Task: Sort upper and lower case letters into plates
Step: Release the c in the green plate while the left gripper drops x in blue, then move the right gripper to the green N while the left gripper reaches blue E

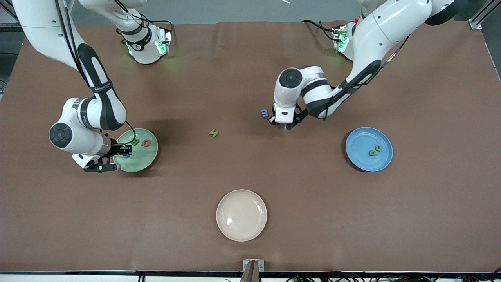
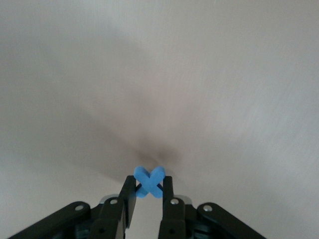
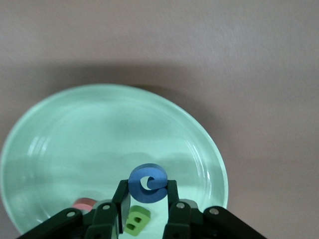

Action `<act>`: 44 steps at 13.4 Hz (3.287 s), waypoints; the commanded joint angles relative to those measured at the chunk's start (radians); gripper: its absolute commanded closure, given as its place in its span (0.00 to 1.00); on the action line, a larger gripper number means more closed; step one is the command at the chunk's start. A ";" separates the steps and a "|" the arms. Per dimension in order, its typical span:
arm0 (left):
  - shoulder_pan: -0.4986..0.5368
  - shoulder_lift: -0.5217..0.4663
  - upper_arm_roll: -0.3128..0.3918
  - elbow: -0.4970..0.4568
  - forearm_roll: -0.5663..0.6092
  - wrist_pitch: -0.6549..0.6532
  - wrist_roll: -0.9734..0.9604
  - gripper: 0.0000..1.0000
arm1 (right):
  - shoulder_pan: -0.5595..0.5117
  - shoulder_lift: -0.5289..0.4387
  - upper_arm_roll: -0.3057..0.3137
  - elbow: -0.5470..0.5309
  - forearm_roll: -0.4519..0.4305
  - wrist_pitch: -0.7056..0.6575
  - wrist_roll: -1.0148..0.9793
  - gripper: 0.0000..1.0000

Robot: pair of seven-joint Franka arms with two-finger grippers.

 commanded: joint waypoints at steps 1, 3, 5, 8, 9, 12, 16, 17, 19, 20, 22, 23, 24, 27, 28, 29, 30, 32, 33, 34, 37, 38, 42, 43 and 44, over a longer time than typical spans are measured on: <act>0.102 -0.054 -0.031 0.047 0.007 -0.090 0.132 0.90 | -0.018 -0.019 0.024 -0.047 -0.010 0.039 -0.008 0.99; 0.287 -0.065 -0.136 0.055 0.004 -0.128 0.270 0.90 | -0.020 -0.009 0.024 -0.050 -0.010 0.056 -0.008 0.97; 0.520 -0.064 -0.282 0.052 0.004 -0.231 0.454 0.90 | -0.021 -0.009 0.024 -0.048 -0.010 0.044 -0.007 0.27; 0.742 -0.058 -0.368 0.052 0.004 -0.314 0.720 0.90 | -0.014 -0.027 0.027 -0.002 0.005 -0.048 0.013 0.00; 0.791 -0.058 -0.369 0.046 0.004 -0.314 0.801 0.90 | -0.007 -0.033 0.033 0.042 0.007 -0.121 0.065 0.00; 0.878 -0.050 -0.365 0.034 0.004 -0.316 0.973 0.89 | 0.098 -0.074 0.060 0.081 0.007 -0.202 0.324 0.00; 0.914 -0.009 -0.338 -0.014 0.016 -0.314 1.027 0.89 | 0.313 -0.071 0.062 0.081 0.018 -0.159 0.691 0.00; 0.914 -0.009 -0.317 -0.029 0.018 -0.312 1.029 0.89 | 0.351 -0.070 0.062 0.079 0.019 -0.133 0.751 0.00; 0.914 -0.007 -0.293 -0.051 0.019 -0.300 1.029 0.89 | 0.423 -0.064 0.060 0.081 0.019 -0.095 0.847 0.00; 0.914 -0.004 -0.280 -0.054 0.022 -0.300 1.035 0.89 | 0.453 -0.052 0.060 0.081 0.019 -0.070 0.890 0.00; 0.914 0.022 -0.264 -0.054 0.068 -0.293 1.050 0.89 | 0.520 -0.029 0.060 0.078 0.019 -0.021 0.961 0.00; 0.914 0.034 -0.257 -0.058 0.088 -0.283 1.050 0.89 | 0.549 -0.010 0.060 0.079 0.019 -0.001 0.986 0.00; 0.912 0.037 -0.247 -0.064 0.107 -0.265 1.050 0.89 | 0.566 0.008 0.060 0.076 0.019 0.028 1.013 0.00; 0.905 0.056 -0.214 -0.077 0.136 -0.225 1.050 0.89 | 0.582 0.045 0.060 0.070 0.019 0.082 1.122 0.00; 0.905 0.065 -0.206 -0.081 0.148 -0.225 1.049 0.89 | 0.582 0.054 0.062 0.070 0.021 0.094 1.159 0.00; 0.905 0.071 -0.200 -0.083 0.153 -0.225 1.049 0.86 | 0.588 0.057 0.062 0.068 0.021 0.096 1.185 0.00; 0.903 0.079 -0.195 -0.088 0.156 -0.225 1.049 0.85 | 0.594 0.057 0.062 0.065 0.021 0.096 1.202 0.00; 0.903 0.079 -0.194 -0.089 0.156 -0.225 1.044 0.84 | 0.599 0.057 0.062 0.050 0.021 0.106 1.234 0.03; 0.903 0.076 -0.195 -0.089 0.156 -0.227 1.046 0.69 | 0.597 0.057 0.062 0.045 0.022 0.120 1.278 0.04; 0.903 0.071 -0.197 -0.088 0.156 -0.227 1.047 0.28 | 0.599 0.057 0.062 0.032 0.022 0.140 1.329 0.06; 0.906 0.054 -0.264 -0.080 0.145 -0.234 1.017 0.01 | 0.626 0.057 0.062 0.009 0.022 0.180 1.496 0.07; 0.906 0.051 -0.298 -0.078 0.139 -0.239 0.978 0.01 | 0.629 0.057 0.062 0.007 0.022 0.174 1.510 0.07; 0.861 0.051 -0.446 -0.072 0.056 -0.254 0.770 0.01 | 0.631 0.057 0.062 0.004 0.022 0.180 1.512 0.11; 0.816 0.051 -0.466 -0.072 0.053 -0.254 0.694 0.01 | 0.631 0.059 0.062 0.004 0.022 0.180 1.512 0.12; 0.746 0.051 -0.468 -0.068 0.053 -0.254 0.605 0.01 | 0.632 0.060 0.062 0.004 0.022 0.179 1.512 0.13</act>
